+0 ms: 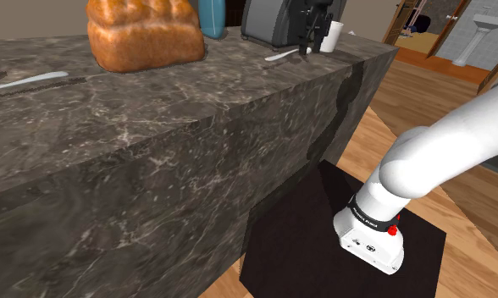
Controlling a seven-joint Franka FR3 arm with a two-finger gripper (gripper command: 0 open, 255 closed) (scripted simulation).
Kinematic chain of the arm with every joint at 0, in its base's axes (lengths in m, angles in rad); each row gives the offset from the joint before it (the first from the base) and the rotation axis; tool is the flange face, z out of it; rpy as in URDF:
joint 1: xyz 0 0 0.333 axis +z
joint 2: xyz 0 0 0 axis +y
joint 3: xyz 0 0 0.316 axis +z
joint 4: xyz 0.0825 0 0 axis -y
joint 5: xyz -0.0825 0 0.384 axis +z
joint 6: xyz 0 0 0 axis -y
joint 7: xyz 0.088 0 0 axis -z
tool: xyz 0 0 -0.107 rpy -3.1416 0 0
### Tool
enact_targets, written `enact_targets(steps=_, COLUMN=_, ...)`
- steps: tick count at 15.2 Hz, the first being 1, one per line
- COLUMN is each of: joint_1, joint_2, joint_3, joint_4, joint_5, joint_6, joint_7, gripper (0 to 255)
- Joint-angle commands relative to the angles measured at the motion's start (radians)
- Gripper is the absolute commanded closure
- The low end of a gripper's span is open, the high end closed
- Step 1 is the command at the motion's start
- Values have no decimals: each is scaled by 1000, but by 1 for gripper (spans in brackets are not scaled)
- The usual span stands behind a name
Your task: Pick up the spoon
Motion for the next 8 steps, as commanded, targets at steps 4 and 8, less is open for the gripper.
enact_targets(steps=4, joint_1=1, joint_2=23, joint_3=1, joint_4=91, joint_5=2, joint_6=-68, joint_7=1, gripper=255)
enact_targets(steps=8, joint_1=2, joint_2=35, joint_3=0, joint_4=132, joint_5=3, joint_6=-98, joint_7=1, gripper=255)
